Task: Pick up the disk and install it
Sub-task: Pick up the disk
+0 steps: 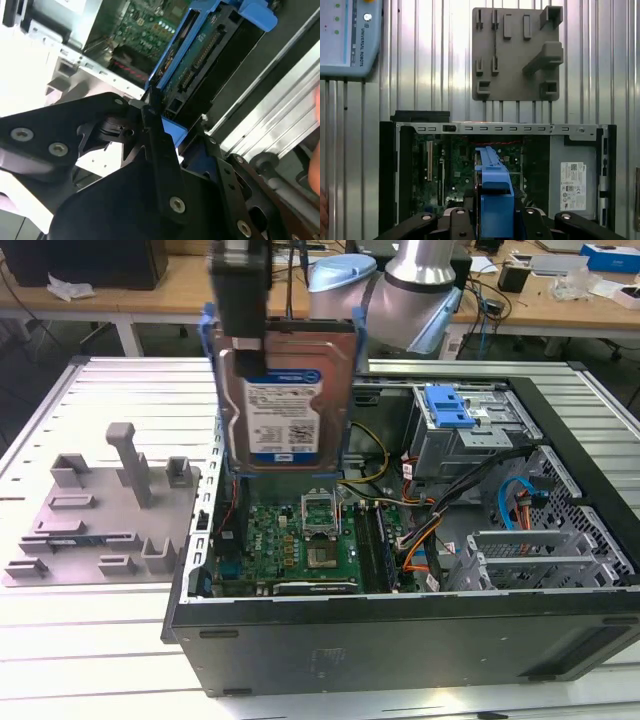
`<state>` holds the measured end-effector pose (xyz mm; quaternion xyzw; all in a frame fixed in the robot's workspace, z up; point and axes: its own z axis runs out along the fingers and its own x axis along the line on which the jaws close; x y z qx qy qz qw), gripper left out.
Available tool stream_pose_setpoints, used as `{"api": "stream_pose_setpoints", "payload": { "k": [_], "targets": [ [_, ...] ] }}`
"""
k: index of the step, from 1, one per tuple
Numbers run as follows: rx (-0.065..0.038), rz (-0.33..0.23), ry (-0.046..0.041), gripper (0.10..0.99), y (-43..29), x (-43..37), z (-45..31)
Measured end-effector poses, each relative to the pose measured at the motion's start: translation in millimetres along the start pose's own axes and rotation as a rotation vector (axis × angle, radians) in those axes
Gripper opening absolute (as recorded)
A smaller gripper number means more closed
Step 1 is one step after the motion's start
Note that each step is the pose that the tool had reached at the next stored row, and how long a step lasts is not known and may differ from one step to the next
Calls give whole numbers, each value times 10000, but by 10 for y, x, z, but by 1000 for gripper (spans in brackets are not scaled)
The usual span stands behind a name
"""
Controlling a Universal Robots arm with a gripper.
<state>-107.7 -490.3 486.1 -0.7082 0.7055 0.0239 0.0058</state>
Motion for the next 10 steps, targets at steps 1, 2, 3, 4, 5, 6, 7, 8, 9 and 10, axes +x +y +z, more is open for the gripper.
{"api": "stream_pose_setpoints", "payload": {
  "k": [1,2,3,4,5,6,7,8,9,10],
  "targets": [
    [-5,1,-1,365,-157,78,-7],
    [-9,0,0,365,-266,136,-13],
    [-11,2,-1,365,-313,162,-15],
    [-13,1,-1,365,-358,187,-17],
    [-16,0,0,365,-419,224,-20],
    [-18,3,0,365,-473,257,-23],
    [-19,1,0,365,-511,281,-25],
    [-20,1,-1,365,-571,318,-27],
    [-21,3,-1,365,-612,344,-29],
    [-23,1,0,365,-654,368,-32]
  ]
}}
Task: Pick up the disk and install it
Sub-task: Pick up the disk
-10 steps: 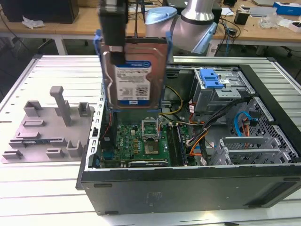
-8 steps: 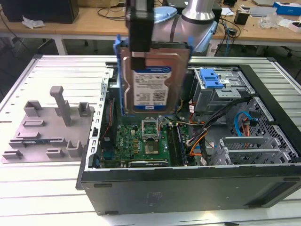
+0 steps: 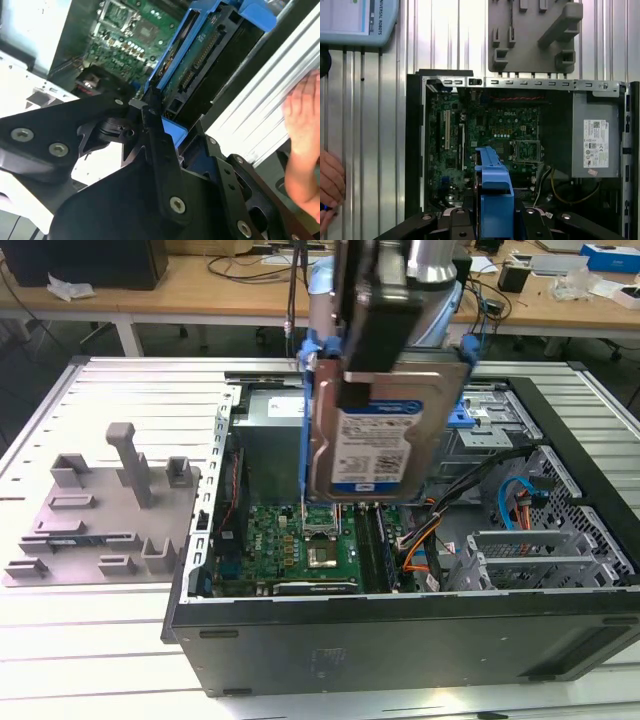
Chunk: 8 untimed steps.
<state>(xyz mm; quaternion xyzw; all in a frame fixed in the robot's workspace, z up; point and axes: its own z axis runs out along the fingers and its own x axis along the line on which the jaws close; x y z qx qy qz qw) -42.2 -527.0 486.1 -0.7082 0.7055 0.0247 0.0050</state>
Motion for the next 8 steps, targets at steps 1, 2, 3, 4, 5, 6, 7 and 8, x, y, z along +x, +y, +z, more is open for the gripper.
{"api": "stream_pose_setpoints", "payload": {
  "k": [1,2,3,4,5,6,7,8],
  "targets": [
    [-3,1,1,365,-78,47,-4],
    [-2,1,-1,365,-85,48,-4],
    [-3,2,0,365,-85,48,-4],
    [-3,1,0,365,-87,49,-4],
    [-3,1,0,365,-88,49,-4],
    [-3,1,0,365,-88,49,-5],
    [-3,1,0,365,-89,49,-5],
    [-3,1,0,365,-89,49,-4]
  ]
}}
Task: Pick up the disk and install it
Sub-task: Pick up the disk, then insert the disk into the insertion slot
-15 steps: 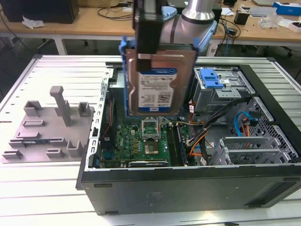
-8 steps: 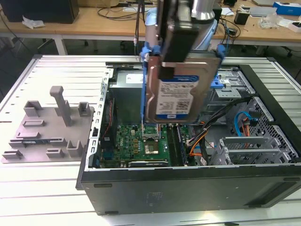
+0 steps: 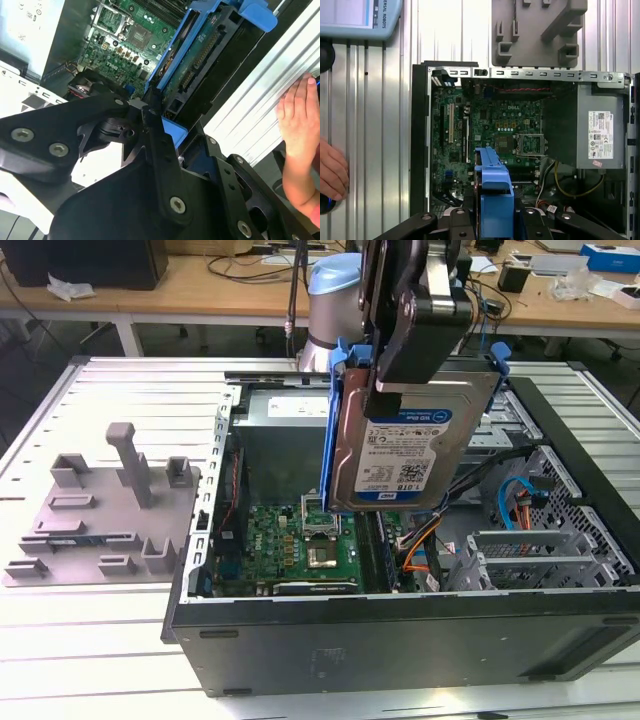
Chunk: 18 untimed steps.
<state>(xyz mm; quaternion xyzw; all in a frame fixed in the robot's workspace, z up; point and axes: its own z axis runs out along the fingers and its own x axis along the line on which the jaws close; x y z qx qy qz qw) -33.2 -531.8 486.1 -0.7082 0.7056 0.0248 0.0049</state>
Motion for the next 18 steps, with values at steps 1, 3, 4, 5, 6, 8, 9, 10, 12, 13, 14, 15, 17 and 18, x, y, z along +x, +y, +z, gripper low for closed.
{"api": "stream_pose_setpoints", "payload": {
  "k": [1,3,4,5,6,8,9,10,12,13,14,15,17,18],
  "targets": [
    [0,-1,0,365,0,0,0],
    [0,0,0,365,-7,0,0],
    [0,0,0,365,-8,0,0],
    [0,0,0,365,-8,0,0],
    [0,0,0,365,-9,0,0],
    [0,0,0,365,-9,0,0],
    [1,0,-1,365,-10,0,0],
    [1,0,-1,365,-10,0,1],
    [0,-1,-6,365,-10,0,3],
    [1,-1,-25,365,-10,0,4],
    [1,-2,-41,365,-10,0,5],
    [1,-2,-70,365,-10,0,5],
    [1,-3,-107,365,-10,0,6],
    [1,-4,-130,365,-10,0,7]
  ]
}}
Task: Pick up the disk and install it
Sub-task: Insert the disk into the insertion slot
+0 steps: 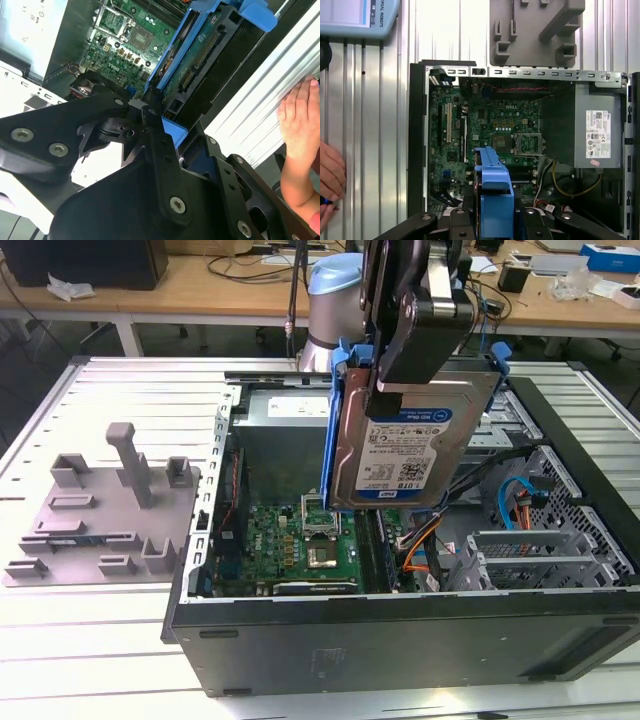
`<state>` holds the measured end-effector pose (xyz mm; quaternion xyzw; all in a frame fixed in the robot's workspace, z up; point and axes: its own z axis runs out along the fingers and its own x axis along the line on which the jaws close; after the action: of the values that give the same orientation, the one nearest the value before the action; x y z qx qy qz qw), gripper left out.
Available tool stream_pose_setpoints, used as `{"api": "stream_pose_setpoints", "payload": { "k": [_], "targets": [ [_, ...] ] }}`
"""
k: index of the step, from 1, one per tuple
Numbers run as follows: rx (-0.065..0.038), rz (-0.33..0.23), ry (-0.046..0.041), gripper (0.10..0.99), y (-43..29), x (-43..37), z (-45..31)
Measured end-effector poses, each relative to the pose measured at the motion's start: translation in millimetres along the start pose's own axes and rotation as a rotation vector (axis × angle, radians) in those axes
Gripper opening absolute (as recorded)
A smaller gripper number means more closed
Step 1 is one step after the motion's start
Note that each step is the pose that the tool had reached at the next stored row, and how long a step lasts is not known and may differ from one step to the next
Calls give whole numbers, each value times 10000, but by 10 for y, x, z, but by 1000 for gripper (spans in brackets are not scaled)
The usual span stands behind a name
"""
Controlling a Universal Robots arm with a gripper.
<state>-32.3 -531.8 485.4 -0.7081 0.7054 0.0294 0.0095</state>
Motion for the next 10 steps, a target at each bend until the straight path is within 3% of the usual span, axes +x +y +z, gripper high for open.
{"api": "stream_pose_setpoints", "payload": {
  "k": [5,10],
  "targets": [
    [4,21,-20,365,-8,4,8],
    [8,83,-22,365,-64,10,14]
  ]
}}
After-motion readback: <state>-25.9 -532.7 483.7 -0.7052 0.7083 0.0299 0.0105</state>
